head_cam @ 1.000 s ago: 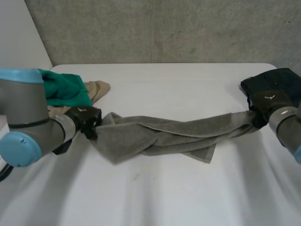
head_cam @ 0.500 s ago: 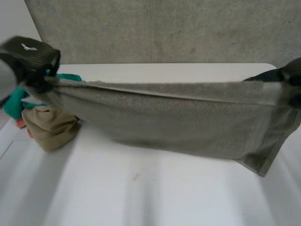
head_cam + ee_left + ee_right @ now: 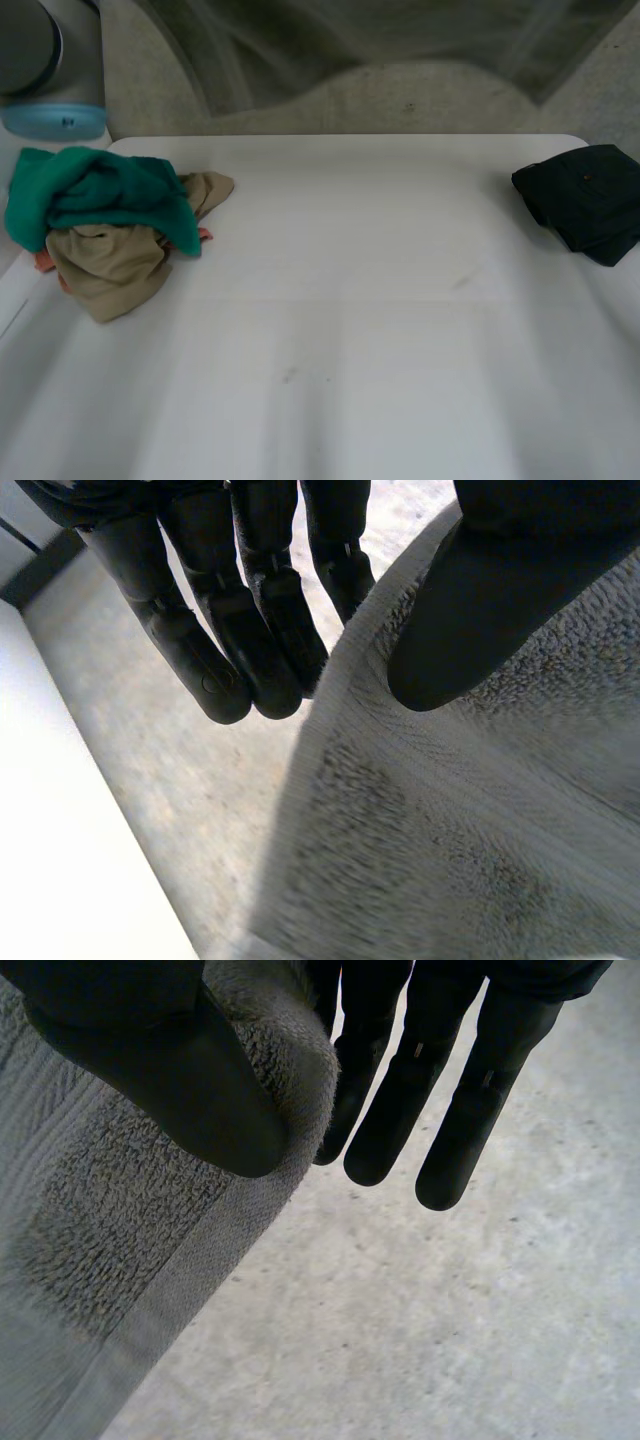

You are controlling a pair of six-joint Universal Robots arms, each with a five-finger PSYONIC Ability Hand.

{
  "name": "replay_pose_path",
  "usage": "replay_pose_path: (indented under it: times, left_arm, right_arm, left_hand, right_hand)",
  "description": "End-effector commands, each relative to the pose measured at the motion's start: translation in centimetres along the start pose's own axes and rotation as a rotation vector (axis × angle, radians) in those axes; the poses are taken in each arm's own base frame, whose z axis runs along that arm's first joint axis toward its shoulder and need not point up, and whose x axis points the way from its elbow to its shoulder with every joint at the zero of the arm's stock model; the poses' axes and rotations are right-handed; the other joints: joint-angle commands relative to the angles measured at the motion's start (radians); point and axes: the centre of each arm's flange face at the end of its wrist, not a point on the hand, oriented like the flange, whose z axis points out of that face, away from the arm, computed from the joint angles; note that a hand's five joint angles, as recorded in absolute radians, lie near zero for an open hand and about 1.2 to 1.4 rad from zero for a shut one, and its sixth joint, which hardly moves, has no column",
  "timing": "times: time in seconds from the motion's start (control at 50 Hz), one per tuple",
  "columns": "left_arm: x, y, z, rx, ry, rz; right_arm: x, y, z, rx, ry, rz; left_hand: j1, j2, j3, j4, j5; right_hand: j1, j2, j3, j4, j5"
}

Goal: Fold the laundry.

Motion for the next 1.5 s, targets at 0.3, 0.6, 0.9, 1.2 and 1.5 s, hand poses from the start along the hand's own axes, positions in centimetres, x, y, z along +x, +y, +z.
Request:
replay_pose_path:
  times: [0.3, 0.6, 0.9, 1.2, 1.5]
  left_arm:
    - [9.1, 15.3, -21.0, -0.699, 0.457, 0.085]
    - [6.9, 14.3, -20.3, -0.707, 0.403, 0.071]
    - [6.3, 14.6, -19.7, -0.707, 0.377, 0.048]
    - [6.3, 14.3, -19.7, -0.704, 0.378, 0.040]
    - [5.1, 13.1, -21.1, -0.795, 0.423, 0.079]
  right_arm:
    - [-4.8, 19.7, -14.7, -0.970, -0.520, -0.180]
    - [-3.0, 14.4, -15.7, -0.983, -0.471, -0.100]
    - [-7.3, 12.7, -20.9, -0.819, -0.661, -0.154]
    - [-9.8, 18.7, -19.7, -0.708, -0.696, -0.284]
    - [-8.2, 16.9, -17.8, -0.717, -0.594, -0.199]
  left_hand:
    - [0.236, 0.203, 0.206, 0.198, 0.234]
    - [0.236, 0.203, 0.206, 0.198, 0.234]
    - [0.236, 0.203, 0.206, 0.198, 0.234]
    - [0.236, 0.203, 0.206, 0.198, 0.234]
    - [0.236, 0.203, 0.206, 0.198, 0.234]
  right_hand:
    - [0.271, 0.222, 0.206, 0.199, 0.198]
    - [-0.610, -0.658, -0.675, -0.681, -0.682]
    - [-0.561, -0.609, -0.626, -0.632, -0.633]
    - [-0.379, -0.427, -0.444, -0.450, -0.451]
    - [0.271, 0.222, 0.206, 0.199, 0.198]
